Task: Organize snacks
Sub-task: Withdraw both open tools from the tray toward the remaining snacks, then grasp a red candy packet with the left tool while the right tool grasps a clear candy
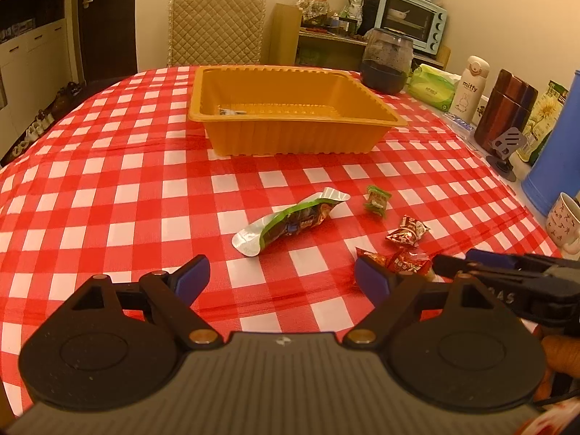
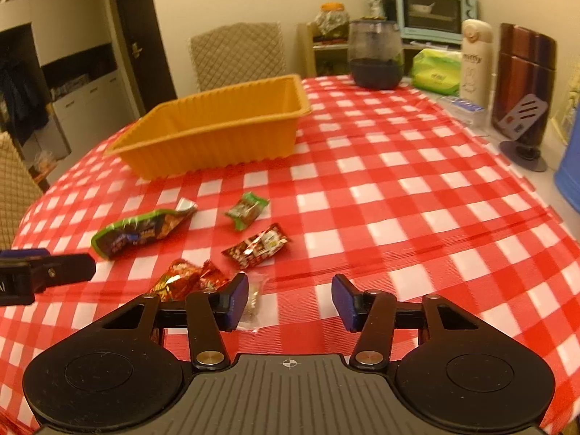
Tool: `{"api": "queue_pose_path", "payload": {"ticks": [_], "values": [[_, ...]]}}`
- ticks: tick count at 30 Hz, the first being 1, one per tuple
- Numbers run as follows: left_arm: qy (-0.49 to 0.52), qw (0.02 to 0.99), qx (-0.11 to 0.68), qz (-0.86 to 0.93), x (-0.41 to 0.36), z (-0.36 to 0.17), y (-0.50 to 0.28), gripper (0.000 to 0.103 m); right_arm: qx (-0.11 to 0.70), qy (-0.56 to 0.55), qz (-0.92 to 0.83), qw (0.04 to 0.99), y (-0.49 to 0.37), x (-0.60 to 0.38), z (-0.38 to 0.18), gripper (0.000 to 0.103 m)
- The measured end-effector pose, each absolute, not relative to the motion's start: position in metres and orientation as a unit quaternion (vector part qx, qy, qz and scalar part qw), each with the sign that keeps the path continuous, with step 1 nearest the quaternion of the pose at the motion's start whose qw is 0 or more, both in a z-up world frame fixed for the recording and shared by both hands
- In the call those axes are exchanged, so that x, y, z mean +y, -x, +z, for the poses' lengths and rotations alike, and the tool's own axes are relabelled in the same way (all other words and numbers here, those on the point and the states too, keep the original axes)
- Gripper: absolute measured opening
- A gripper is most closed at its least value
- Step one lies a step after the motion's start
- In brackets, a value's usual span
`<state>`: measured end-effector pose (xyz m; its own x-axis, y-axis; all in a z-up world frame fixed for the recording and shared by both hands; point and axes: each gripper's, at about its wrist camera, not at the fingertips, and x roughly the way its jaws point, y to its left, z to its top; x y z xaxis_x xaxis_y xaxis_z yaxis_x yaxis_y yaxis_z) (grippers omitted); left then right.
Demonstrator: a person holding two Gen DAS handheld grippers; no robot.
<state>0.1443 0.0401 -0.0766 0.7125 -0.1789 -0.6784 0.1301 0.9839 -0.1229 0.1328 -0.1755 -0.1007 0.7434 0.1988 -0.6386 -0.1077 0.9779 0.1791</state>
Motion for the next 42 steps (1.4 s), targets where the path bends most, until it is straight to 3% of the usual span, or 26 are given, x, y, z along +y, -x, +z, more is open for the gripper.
{"api": "queue_pose_path", "payload": {"ticks": [10, 15, 19, 25, 29, 32, 36, 42], "values": [[0.048, 0.923, 0.374, -0.080, 0.044, -0.080, -0.151, 0.086, 0.352, -0.021, 0.115, 0.929, -0.135, -0.147, -0.109, 0.051], [0.044, 0.922, 0.374, -0.084, 0.041, -0.081, -0.151, 0.086, 0.358, -0.010, 0.114, 0.927, -0.136, -0.145, -0.112, 0.027], [0.038, 0.921, 0.376, -0.092, 0.037, -0.084, -0.151, 0.085, 0.359, -0.007, 0.113, 0.926, -0.135, -0.145, -0.111, 0.022], [0.006, 0.916, 0.383, -0.120, 0.020, -0.092, -0.153, 0.073, 0.346, -0.023, 0.079, 0.935, -0.133, -0.158, -0.103, 0.021], [-0.006, 0.911, 0.388, -0.140, 0.006, -0.098, -0.157, 0.059, 0.344, -0.043, 0.056, 0.937, -0.135, -0.171, -0.100, 0.021], [-0.008, 0.910, 0.385, -0.150, -0.004, -0.101, -0.160, 0.057, 0.346, -0.051, 0.053, 0.935, -0.136, -0.175, -0.100, 0.021], [-0.005, 0.910, 0.383, -0.157, -0.016, -0.104, -0.168, 0.043, 0.345, -0.053, 0.054, 0.935, -0.136, -0.176, -0.099, 0.021], [-0.024, 0.910, 0.381, -0.163, -0.032, -0.108, -0.174, 0.038, 0.347, -0.061, 0.056, 0.934, -0.137, -0.177, -0.100, 0.021]]}}
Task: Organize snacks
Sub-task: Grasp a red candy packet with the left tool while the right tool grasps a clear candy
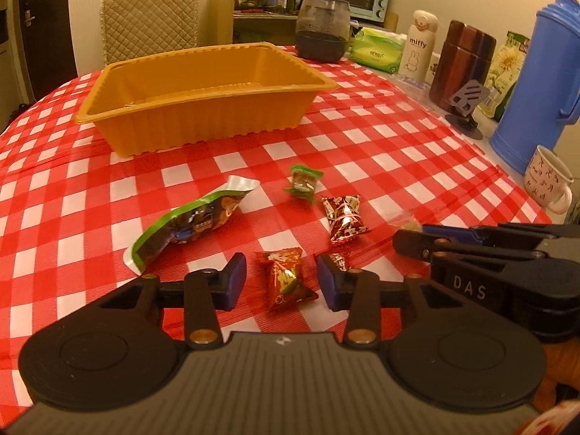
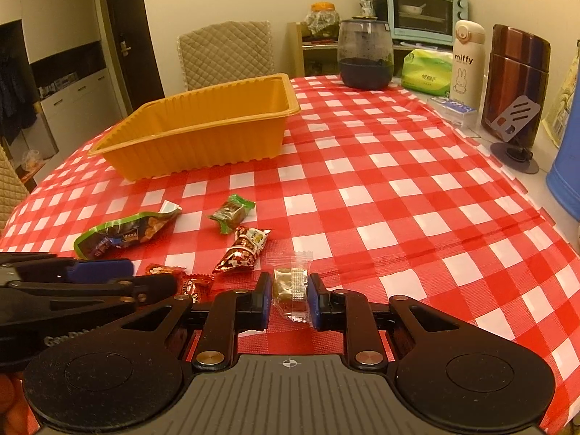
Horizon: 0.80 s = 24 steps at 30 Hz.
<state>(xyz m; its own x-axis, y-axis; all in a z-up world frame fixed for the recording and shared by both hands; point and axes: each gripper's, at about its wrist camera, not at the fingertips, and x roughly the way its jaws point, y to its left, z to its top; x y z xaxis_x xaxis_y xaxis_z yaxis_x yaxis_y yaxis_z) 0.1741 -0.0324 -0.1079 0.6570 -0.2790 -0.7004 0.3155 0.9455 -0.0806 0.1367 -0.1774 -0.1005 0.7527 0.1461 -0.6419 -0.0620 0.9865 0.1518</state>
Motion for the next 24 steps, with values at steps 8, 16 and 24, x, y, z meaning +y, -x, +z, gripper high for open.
{"api": "queue_pose_path", "payload": {"ticks": [8, 16, 24], "values": [[-0.043, 0.906, 0.389, -0.161, -0.035, -0.114, -0.174, 0.019, 0.346, -0.071, 0.058, 0.934, -0.138, -0.179, -0.099, 0.021], [-0.035, 0.915, 0.375, -0.146, -0.027, -0.097, -0.168, 0.018, 0.333, -0.074, 0.062, 0.938, -0.136, -0.178, -0.093, 0.021], [-0.024, 0.917, 0.377, -0.131, -0.020, -0.089, -0.164, 0.018, 0.322, -0.068, 0.077, 0.941, -0.132, -0.170, -0.087, 0.021]]}}
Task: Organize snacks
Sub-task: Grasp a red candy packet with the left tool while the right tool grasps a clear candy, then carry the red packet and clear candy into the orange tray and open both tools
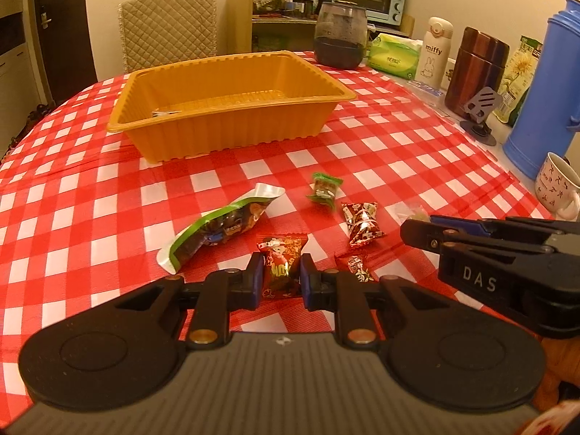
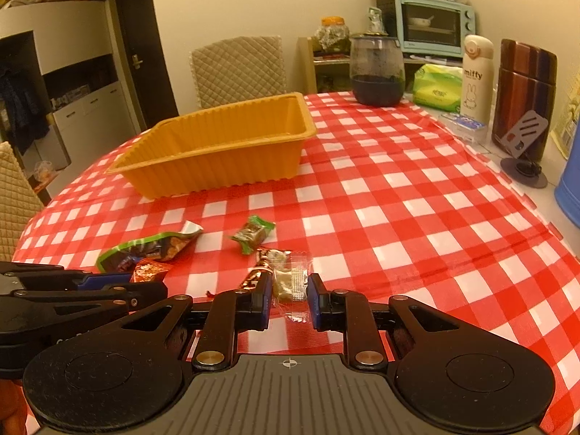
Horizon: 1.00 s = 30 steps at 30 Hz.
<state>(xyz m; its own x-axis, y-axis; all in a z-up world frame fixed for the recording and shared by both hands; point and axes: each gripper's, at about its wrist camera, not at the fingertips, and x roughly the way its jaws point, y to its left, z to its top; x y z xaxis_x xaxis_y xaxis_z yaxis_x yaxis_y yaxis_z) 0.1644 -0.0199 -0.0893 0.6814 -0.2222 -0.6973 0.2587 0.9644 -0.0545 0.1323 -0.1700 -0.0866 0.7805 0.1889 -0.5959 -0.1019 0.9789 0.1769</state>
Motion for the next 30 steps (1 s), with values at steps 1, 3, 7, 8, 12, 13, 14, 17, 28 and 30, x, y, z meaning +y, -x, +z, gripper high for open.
{"api": "queue_pose_path", "payload": {"ticks": [1, 3, 7, 8, 12, 13, 14, 17, 28, 30], "values": [[-0.022, 0.917, 0.376, -0.131, -0.019, -0.088, -0.164, 0.018, 0.322, -0.067, 0.079, 0.941, -0.132, -0.169, -0.086, 0.021], [-0.022, 0.918, 0.375, -0.129, -0.017, -0.086, -0.163, 0.018, 0.320, -0.065, 0.081, 0.942, -0.131, -0.167, -0.085, 0.021], [-0.016, 0.918, 0.376, -0.125, -0.014, -0.084, -0.163, 0.018, 0.318, -0.061, 0.084, 0.943, -0.130, -0.164, -0.083, 0.021], [-0.014, 0.918, 0.376, -0.124, -0.013, -0.084, -0.163, 0.018, 0.318, -0.061, 0.084, 0.943, -0.131, -0.163, -0.083, 0.021], [-0.012, 0.919, 0.376, -0.122, -0.012, -0.082, -0.163, 0.018, 0.316, -0.060, 0.085, 0.943, -0.131, -0.162, -0.082, 0.021], [-0.010, 0.919, 0.376, -0.122, -0.012, -0.081, -0.163, 0.018, 0.316, -0.060, 0.085, 0.943, -0.131, -0.162, -0.081, 0.021], [-0.009, 0.918, 0.376, -0.122, -0.012, -0.081, -0.163, 0.018, 0.315, -0.060, 0.086, 0.943, -0.131, -0.162, -0.081, 0.021], [-0.006, 0.919, 0.374, -0.123, -0.011, -0.078, -0.164, 0.019, 0.311, -0.060, 0.086, 0.945, -0.134, -0.162, -0.077, 0.021], [-0.005, 0.929, 0.348, -0.123, -0.006, -0.049, -0.185, 0.018, 0.293, -0.076, 0.084, 0.949, -0.156, -0.172, -0.052, 0.021], [-0.004, 0.932, 0.342, -0.122, -0.004, -0.042, -0.191, 0.018, 0.291, -0.076, 0.086, 0.950, -0.161, -0.171, -0.048, 0.021]]}}
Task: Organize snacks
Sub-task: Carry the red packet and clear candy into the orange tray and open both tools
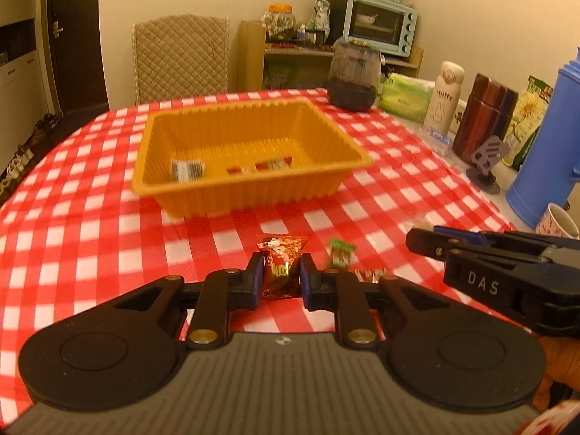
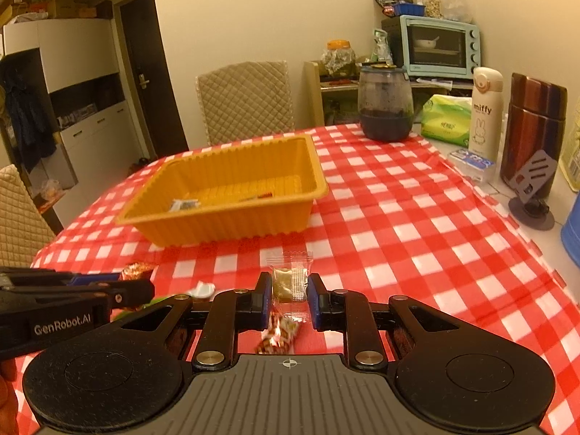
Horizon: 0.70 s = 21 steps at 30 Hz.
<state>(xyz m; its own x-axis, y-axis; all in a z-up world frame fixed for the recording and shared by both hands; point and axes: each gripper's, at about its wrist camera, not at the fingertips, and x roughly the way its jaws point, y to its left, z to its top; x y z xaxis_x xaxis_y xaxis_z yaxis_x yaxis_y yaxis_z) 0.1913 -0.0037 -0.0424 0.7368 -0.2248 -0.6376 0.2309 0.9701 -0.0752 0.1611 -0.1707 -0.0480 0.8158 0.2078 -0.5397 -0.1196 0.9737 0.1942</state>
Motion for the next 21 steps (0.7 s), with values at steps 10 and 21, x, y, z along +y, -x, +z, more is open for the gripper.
{"api": "queue_pose_path", "payload": {"ticks": [10, 21], "values": [[0.001, 0.943, 0.316, -0.103, 0.016, -0.016, -0.232, 0.018, 0.273, -0.064, 0.099, 0.955, -0.201, -0.162, -0.026, 0.021], [0.001, 0.948, 0.305, -0.091, 0.037, -0.006, -0.277, 0.018, 0.259, -0.051, 0.110, 0.958, -0.259, -0.146, -0.013, 0.021]]}}
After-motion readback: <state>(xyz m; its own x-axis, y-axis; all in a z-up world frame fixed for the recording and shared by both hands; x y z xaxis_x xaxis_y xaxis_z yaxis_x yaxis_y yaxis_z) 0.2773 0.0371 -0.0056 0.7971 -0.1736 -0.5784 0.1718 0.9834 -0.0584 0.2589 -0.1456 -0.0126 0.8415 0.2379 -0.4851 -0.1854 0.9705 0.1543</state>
